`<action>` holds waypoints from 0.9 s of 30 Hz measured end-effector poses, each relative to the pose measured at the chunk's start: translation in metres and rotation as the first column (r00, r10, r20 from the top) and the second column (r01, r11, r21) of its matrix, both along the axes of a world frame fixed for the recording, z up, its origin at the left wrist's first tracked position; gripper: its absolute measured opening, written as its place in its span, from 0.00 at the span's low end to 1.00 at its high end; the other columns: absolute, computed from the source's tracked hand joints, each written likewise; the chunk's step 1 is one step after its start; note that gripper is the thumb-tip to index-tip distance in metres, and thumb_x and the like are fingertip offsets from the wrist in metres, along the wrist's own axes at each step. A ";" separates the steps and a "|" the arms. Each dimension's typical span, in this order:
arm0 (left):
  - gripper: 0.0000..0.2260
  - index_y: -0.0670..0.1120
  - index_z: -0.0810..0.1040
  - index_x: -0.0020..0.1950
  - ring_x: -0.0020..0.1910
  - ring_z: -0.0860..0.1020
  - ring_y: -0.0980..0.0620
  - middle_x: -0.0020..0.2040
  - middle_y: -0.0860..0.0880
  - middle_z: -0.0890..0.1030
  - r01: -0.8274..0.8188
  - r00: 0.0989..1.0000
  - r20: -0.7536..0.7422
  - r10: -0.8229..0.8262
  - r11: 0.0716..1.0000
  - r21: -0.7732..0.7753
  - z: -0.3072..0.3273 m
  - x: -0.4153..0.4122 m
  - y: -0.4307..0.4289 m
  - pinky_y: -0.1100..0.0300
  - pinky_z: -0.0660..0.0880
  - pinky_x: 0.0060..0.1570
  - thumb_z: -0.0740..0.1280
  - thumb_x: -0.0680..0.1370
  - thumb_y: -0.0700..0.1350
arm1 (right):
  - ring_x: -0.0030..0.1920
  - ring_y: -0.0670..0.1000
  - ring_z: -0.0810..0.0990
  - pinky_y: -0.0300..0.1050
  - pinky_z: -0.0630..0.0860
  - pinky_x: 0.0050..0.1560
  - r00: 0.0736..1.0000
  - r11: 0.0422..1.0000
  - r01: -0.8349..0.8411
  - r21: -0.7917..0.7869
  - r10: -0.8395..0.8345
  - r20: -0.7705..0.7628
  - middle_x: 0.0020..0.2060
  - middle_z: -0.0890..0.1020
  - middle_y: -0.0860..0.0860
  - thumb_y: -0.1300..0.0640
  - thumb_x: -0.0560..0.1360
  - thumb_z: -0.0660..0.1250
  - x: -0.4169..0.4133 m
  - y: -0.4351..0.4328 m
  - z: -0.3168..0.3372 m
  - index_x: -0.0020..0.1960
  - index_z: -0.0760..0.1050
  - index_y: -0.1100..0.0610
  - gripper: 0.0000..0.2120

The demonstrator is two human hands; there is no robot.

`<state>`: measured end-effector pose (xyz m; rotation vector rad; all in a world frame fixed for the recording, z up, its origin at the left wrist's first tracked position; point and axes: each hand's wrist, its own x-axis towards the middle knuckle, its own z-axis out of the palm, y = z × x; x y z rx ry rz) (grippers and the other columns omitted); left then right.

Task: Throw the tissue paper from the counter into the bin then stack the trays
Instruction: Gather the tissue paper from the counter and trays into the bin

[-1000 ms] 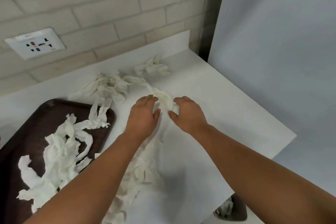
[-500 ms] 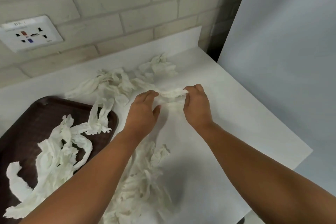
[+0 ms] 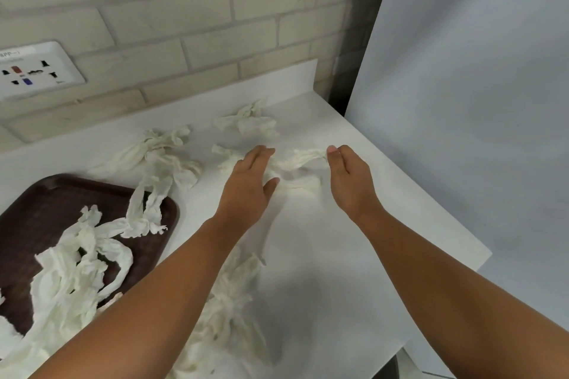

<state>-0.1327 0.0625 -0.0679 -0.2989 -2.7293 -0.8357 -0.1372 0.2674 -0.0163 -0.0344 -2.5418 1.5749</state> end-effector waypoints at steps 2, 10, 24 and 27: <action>0.27 0.53 0.61 0.77 0.62 0.75 0.50 0.76 0.53 0.64 0.093 0.993 0.073 -0.095 0.995 0.029 -0.001 -0.003 0.009 0.62 0.71 0.61 0.66 0.80 0.48 | 0.32 0.46 0.64 0.41 0.64 0.36 0.999 1.000 -0.009 -0.001 0.009 0.050 0.31 0.66 0.47 0.50 0.82 0.56 0.003 0.007 -0.001 0.36 0.63 0.57 0.18; 0.12 0.46 0.74 0.45 0.38 0.72 0.50 0.37 0.52 0.74 0.155 0.973 0.166 -0.159 0.987 0.038 -0.008 -0.015 0.022 0.58 0.66 0.38 0.59 0.83 0.51 | 0.32 0.54 0.80 0.51 0.80 0.40 0.975 0.979 0.096 -0.177 -0.056 0.214 0.33 0.81 0.55 0.55 0.79 0.63 0.000 0.041 -0.004 0.39 0.70 0.59 0.12; 0.09 0.50 0.81 0.55 0.55 0.76 0.48 0.58 0.50 0.76 0.051 0.983 0.181 -0.029 0.992 -0.115 -0.010 -0.016 0.001 0.53 0.73 0.54 0.62 0.81 0.50 | 0.32 0.54 0.70 0.47 0.70 0.34 0.944 0.986 0.097 -0.134 -0.049 0.326 0.35 0.72 0.54 0.65 0.76 0.52 0.011 0.056 -0.016 0.47 0.71 0.53 0.12; 0.12 0.55 0.81 0.58 0.55 0.75 0.49 0.62 0.53 0.75 0.087 0.993 0.104 -0.060 0.957 -0.276 -0.015 -0.010 0.002 0.52 0.72 0.54 0.65 0.78 0.57 | 0.33 0.52 0.73 0.46 0.73 0.36 0.939 0.995 0.047 -0.083 -0.016 0.343 0.36 0.75 0.53 0.55 0.79 0.62 0.014 0.054 -0.015 0.45 0.73 0.57 0.07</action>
